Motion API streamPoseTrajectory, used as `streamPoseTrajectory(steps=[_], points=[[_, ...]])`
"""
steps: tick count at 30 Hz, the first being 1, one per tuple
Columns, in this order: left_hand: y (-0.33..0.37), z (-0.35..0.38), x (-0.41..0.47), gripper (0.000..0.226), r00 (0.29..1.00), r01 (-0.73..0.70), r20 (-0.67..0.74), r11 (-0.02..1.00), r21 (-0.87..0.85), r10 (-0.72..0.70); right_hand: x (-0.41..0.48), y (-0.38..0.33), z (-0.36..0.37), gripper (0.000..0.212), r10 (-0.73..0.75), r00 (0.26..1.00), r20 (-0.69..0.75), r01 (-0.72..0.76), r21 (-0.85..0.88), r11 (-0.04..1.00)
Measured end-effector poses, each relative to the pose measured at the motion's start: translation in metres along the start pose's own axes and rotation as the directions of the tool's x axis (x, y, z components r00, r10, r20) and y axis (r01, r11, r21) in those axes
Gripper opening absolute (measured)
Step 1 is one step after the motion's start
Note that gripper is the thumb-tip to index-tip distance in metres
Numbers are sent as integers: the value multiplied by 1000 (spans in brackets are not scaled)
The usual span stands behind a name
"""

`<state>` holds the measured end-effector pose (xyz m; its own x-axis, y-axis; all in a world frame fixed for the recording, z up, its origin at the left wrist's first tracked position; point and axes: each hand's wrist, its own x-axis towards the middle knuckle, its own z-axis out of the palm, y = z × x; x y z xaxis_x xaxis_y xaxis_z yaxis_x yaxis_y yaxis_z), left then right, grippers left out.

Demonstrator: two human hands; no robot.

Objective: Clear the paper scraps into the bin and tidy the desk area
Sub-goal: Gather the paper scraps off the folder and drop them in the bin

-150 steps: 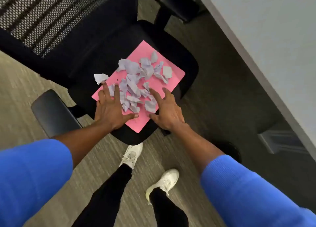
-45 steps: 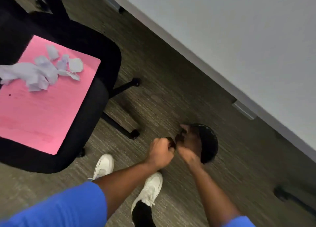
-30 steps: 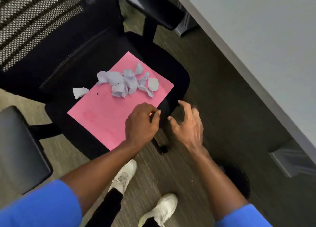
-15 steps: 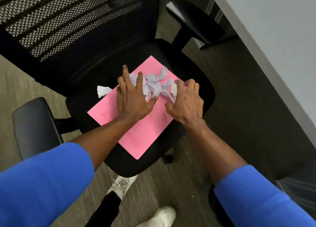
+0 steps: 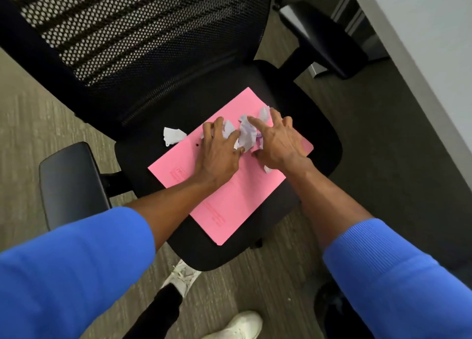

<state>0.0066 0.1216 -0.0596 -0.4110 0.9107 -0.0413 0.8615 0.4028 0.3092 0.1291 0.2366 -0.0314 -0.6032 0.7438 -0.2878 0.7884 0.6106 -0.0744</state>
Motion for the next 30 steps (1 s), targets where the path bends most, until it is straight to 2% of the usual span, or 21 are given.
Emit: streamPoseTrajectory(steps=[6,10,14,18,30], points=[[2,5,-11,28,1000,-16,1,992,-128,16,-7,-1,1,50,14,995,-94,-3,116,993],[4,5,-20,27,999,-21,-31,981,-192,16,-24,-3,7,30,36,981,-188,6,215,977],[7,1,-30,27,998,17,-48,961,-276,-31,-42,1,16,25,110,965,-240,-23,338,941],[12,-2,-45,26,996,23,-77,942,-336,-52,-63,6,22,26,248,924,-291,-81,486,870],[73,6,-106,22,996,23,-70,889,-458,-62,-161,52,45,21,507,793,-337,-178,668,723]])
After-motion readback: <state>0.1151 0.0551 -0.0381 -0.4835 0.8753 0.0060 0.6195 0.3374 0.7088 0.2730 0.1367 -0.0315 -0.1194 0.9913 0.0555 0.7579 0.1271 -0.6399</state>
